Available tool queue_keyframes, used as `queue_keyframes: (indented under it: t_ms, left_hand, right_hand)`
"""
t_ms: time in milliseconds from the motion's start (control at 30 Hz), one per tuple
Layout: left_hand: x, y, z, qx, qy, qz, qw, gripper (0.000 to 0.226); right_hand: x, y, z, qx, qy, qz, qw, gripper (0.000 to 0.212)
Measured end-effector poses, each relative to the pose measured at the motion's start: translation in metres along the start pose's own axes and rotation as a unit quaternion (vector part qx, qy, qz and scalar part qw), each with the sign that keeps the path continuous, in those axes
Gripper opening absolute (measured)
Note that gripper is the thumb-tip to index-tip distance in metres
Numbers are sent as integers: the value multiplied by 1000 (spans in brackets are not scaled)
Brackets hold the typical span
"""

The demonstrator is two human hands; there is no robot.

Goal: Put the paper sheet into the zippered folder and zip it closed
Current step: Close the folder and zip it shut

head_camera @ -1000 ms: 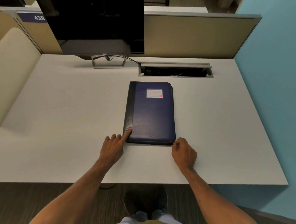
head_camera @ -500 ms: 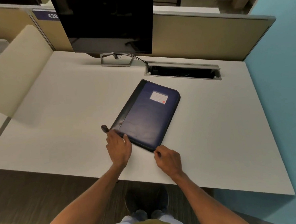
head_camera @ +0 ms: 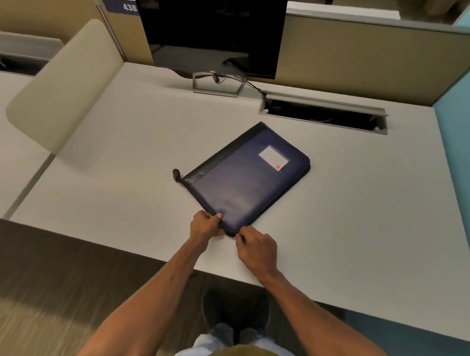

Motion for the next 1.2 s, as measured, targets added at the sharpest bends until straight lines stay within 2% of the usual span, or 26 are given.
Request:
queue_keyframes:
  t_ms: [267,467,533,633,767,1000,1200]
  left_hand:
    - [-4,-3,5,14,3,-9,1000,21]
    - [-6,-5,10,-12,-22,3,1000,22]
    - [-3,-5,10,-28,-15,24,999,30]
    - [2,0,0,-25,29,71,997,57]
    - [1,-1,0,-48,47,81,995,59]
    - [-3,-8,15,-44,43,87,994,54]
    - [-2,-13,22,-25,70,85,994,48]
  right_hand:
    - [-32,-20,12,20,45,-37,998,32]
    - [-25,-29,7,34,45,7,998,31]
    - [-20,-29,2,34,21,14,999,30]
    - [-12,-25,-5,34,-17,15,999,30]
    - [5,-19,-14,42,-42,60,996,29]
    - [4,-28,-6,32,-1,30,999,34]
    - [-30,-43,12,13,25,-47,999,30]
Point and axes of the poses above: each hand's wrist, its own y-axis away from the middle knuckle, its own z-axis out of the back of the hand, x = y × z, the point moved 8 cm from there along -y, towards the middle knuckle, and after that the axes turned 4 degrees about z, right-handed, at the moved point
